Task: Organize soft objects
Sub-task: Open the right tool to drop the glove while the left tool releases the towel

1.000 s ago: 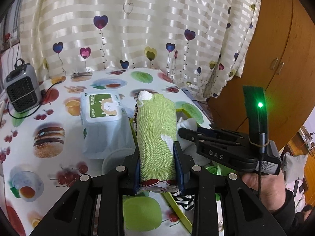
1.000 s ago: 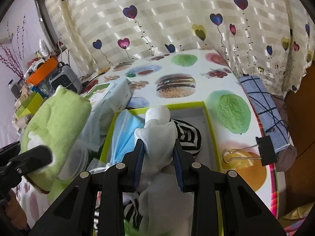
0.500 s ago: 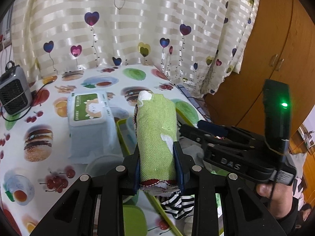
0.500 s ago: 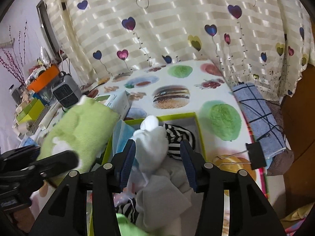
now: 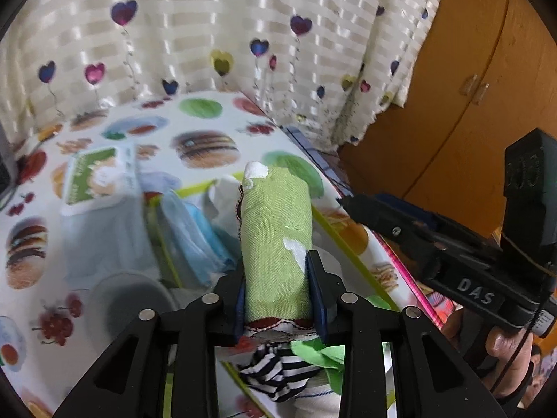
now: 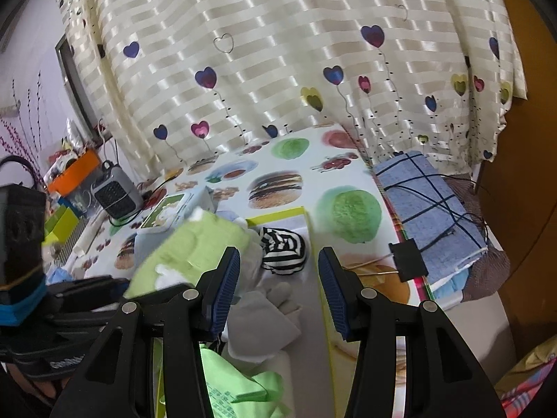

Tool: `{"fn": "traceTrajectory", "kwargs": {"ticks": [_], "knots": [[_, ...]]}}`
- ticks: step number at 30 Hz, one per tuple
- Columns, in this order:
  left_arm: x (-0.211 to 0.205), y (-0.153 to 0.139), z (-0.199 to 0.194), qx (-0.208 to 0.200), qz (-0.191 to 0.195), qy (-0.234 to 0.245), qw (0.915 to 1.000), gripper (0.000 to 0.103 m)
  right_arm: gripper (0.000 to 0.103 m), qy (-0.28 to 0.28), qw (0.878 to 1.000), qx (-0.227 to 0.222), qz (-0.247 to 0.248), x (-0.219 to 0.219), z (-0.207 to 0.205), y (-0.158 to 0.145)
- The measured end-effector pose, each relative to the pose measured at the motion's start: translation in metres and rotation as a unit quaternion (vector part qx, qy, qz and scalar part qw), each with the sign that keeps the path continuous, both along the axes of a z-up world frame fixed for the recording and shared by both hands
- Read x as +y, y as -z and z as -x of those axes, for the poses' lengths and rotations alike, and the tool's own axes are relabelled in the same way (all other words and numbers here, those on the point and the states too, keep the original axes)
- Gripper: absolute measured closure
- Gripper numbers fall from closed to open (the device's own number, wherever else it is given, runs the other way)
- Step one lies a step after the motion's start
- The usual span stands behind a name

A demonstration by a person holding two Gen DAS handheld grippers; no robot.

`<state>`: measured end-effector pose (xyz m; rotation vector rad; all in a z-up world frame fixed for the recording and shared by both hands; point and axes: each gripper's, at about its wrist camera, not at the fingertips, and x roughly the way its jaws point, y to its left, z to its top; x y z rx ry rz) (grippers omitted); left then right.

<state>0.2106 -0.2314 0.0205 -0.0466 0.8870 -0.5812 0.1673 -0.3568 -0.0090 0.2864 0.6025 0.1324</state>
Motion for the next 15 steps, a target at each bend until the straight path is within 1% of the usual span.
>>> {"fn": "traceTrajectory", "kwargs": {"ticks": [2,4,5,6,8,12,15], "knots": [[-0.002,0.004,-0.002,0.006,-0.001,0.003,1.0000,0.070,0.055,-0.001,1.000,0.003,0.000,0.000,0.000,0.001],[-0.001,0.004,-0.001,0.004,0.000,0.002,1.0000,0.068,0.055,-0.002,1.000,0.003,0.001,0.001,0.002,0.001],[-0.002,0.004,-0.001,0.001,0.002,0.000,1.0000,0.065,0.055,-0.002,1.000,0.002,0.001,0.001,0.002,0.001],[0.000,0.002,0.000,-0.005,0.007,-0.002,1.0000,0.060,0.055,-0.002,1.000,0.000,0.000,0.001,0.003,0.000],[0.003,-0.004,0.003,-0.015,0.015,-0.005,0.9998,0.055,0.055,-0.001,1.000,-0.004,0.000,0.002,0.006,-0.001],[0.012,-0.014,0.009,-0.028,0.024,-0.005,0.9993,0.055,0.055,-0.001,1.000,-0.008,0.003,0.005,0.014,-0.004],[0.016,-0.018,0.014,-0.035,0.022,-0.007,0.9991,0.055,0.055,-0.003,1.000,-0.011,0.006,0.009,0.020,-0.008]]}}
